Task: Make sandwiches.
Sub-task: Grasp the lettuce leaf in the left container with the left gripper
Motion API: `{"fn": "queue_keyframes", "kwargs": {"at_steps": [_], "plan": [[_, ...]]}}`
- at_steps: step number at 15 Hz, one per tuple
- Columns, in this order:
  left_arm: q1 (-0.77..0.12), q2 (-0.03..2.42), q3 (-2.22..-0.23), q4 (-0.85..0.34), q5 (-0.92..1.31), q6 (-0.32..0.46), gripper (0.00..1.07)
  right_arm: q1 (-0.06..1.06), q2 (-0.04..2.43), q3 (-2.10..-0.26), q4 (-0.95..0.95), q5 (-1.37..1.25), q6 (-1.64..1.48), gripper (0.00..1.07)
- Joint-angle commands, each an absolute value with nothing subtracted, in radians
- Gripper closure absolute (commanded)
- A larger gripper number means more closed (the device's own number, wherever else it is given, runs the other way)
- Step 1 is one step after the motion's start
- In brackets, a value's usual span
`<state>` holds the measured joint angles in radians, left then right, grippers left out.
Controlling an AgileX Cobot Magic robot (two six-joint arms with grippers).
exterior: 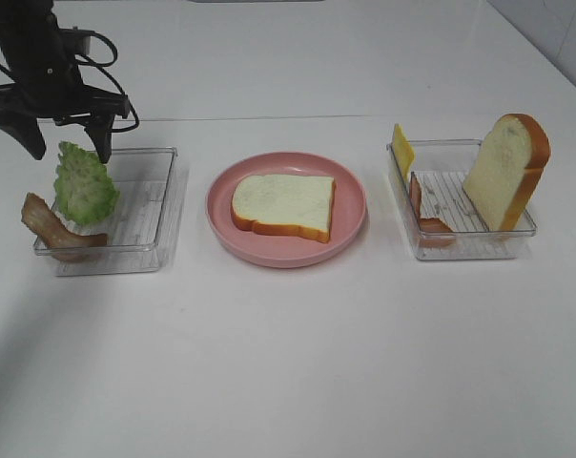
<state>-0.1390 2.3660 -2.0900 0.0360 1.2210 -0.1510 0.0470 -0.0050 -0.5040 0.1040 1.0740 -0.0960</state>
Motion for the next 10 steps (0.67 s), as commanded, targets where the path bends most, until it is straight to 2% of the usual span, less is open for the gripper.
{"fn": "queue_keyframes", "kwargs": {"at_steps": [1, 3, 5, 6, 10], "plan": [[-0.140, 2.385, -2.086, 0.037, 1.283, -0.152, 0.30, 0.041, -0.022, -0.504, 0.101, 1.062, -0.104, 0.31], [-0.140, 2.399, -2.086, 0.037, 1.283, -0.152, 0.32, 0.041, -0.022, -0.504, 0.101, 1.062, -0.104, 0.31], [-0.140, 2.402, -2.086, 0.037, 1.285, -0.152, 0.43, 0.041, -0.022, -0.504, 0.101, 1.062, -0.104, 0.31], [-0.140, 2.402, -2.086, 0.037, 1.283, -0.152, 0.54, 0.041, -0.022, -0.504, 0.101, 1.062, -0.104, 0.31], [-0.140, 2.402, -2.086, 0.043, 1.274, -0.151, 0.71, 0.041, -0.022, -0.504, 0.101, 1.062, -0.104, 0.31]]}}
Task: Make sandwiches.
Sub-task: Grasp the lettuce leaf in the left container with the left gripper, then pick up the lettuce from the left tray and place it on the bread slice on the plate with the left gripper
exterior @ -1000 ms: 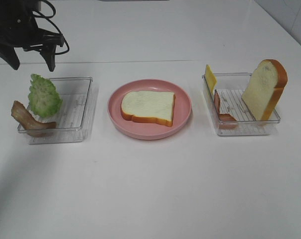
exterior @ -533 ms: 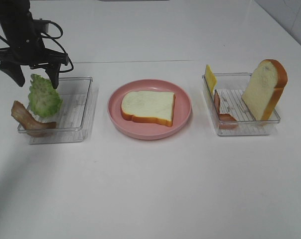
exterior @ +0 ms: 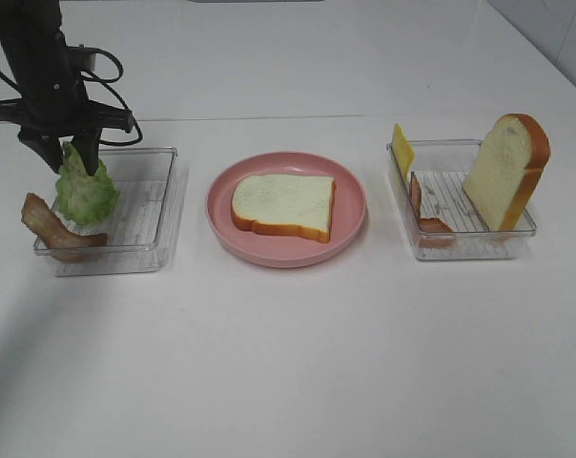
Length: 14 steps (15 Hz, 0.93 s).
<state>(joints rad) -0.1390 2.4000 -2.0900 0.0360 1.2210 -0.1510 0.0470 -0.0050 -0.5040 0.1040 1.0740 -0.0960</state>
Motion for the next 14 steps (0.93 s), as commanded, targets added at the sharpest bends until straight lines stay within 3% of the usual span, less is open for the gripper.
{"fn": "queue_keyframes", "kwargs": {"at_steps": [1, 3, 8, 14], "plan": [[-0.140, 2.402, -2.086, 0.044, 1.275, -0.151, 0.75, 0.041, -0.022, -0.504, 0.101, 1.062, -0.104, 0.31], [-0.140, 2.402, -2.086, 0.044, 1.283, -0.151, 0.80, 0.041, -0.022, -0.504, 0.101, 1.062, -0.104, 0.31], [-0.140, 2.394, -2.086, 0.034, 1.286, -0.148, 1.07, 0.041, -0.022, -0.504, 0.101, 1.062, -0.104, 0.31], [-0.140, 2.277, -2.106, -0.049, 1.272, -0.098, 1.07, 0.041, -0.022, -0.504, 0.101, 1.062, -0.104, 0.31]]}}
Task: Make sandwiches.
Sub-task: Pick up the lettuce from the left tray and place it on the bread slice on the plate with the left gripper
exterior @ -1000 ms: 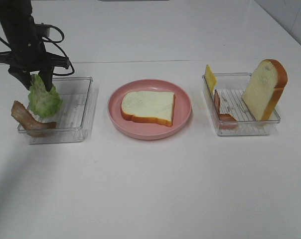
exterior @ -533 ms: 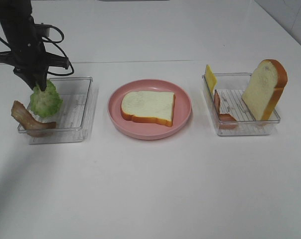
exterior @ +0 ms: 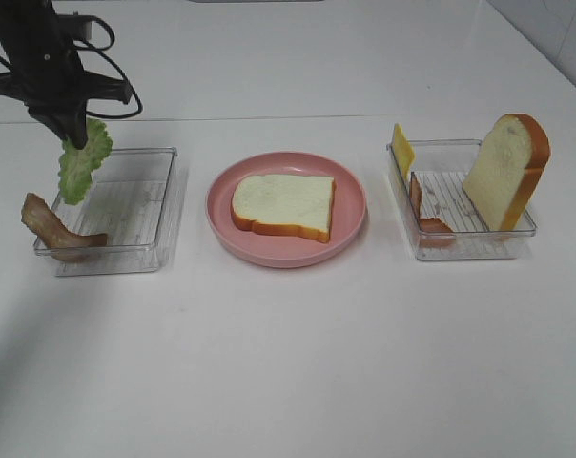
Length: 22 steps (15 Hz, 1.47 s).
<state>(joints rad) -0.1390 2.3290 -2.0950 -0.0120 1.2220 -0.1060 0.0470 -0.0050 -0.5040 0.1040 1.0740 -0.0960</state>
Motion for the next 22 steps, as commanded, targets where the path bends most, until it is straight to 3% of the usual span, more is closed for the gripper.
{"fn": "queue_keyframes", "kwargs": {"at_steps": [1, 6, 8, 10, 12, 15, 20, 22], "plan": [[-0.140, 2.255, -2.116, -0.083, 1.259, -0.085, 1.07, 0.041, -0.022, -0.504, 0.101, 1.062, -0.104, 0.31], [-0.140, 2.214, -2.161, -0.512, 1.176, 0.114, 1.07, 0.041, -0.022, -0.504, 0.101, 1.062, -0.104, 0.31], [-0.147, 2.233, -2.161, -0.753, 1.137, 0.221, 1.07, 0.041, -0.022, -0.504, 0.101, 1.062, -0.104, 0.31], [-0.181, 2.269, -2.161, -0.978, 1.102, 0.347, 1.07, 0.041, -0.022, -0.504, 0.101, 1.062, -0.104, 0.31], [-0.229, 2.308, -2.161, -1.109, 1.082, 0.421, 1.07, 0.041, -0.022, -0.504, 0.101, 1.062, -0.104, 0.31], [-0.296, 2.369, -2.161, -1.166, 1.063, 0.470, 1.07, 0.041, -0.022, -0.504, 0.101, 1.062, -0.104, 0.31], [-0.343, 2.470, -2.161, -1.160, 1.077, 0.469, 1.07, 0.041, -0.022, -0.504, 0.101, 1.062, -0.104, 0.31], [-0.340, 2.509, -2.161, -1.154, 1.102, 0.427, 1.07, 0.041, -0.022, -0.504, 0.101, 1.062, -0.104, 0.31]]}}
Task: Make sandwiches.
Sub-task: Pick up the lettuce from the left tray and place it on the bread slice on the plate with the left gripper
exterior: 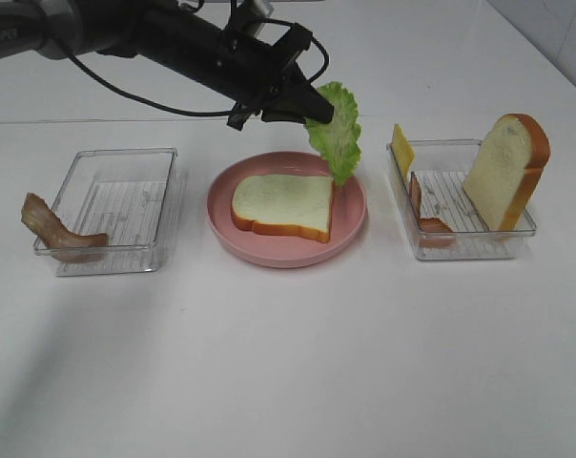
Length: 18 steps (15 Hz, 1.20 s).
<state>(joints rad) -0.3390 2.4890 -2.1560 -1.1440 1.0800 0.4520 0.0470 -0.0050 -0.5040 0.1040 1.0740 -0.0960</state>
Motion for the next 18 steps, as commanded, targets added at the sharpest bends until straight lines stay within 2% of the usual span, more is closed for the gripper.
{"fn": "queue_keyframes", "kwargs": {"at_steps": [1, 4, 6, 8, 12, 18], "plan": [[-0.339, 2.536, -2.161, -1.138, 1.120, 0.397, 1.07, 0.041, -0.022, -0.504, 0.101, 1.062, -0.104, 0.31], [-0.338, 2.568, -2.161, -1.093, 1.137, 0.379, 1.07, 0.041, -0.022, -0.504, 0.101, 1.062, -0.104, 0.31], [-0.338, 2.567, -2.161, -0.989, 1.122, 0.379, 1.07, 0.041, -0.022, -0.504, 0.101, 1.062, -0.104, 0.31], [-0.331, 2.567, -2.161, -0.977, 1.109, 0.379, 1.07, 0.041, -0.022, -0.504, 0.101, 1.062, -0.104, 0.31], [-0.298, 2.567, -2.161, -0.975, 1.085, 0.288, 1.07, 0.041, -0.022, -0.504, 0.101, 1.062, -0.104, 0.31], [-0.292, 2.558, -2.161, -0.930, 1.059, 0.229, 1.07, 0.041, -0.022, -0.504, 0.101, 1.062, -0.104, 0.31]]}}
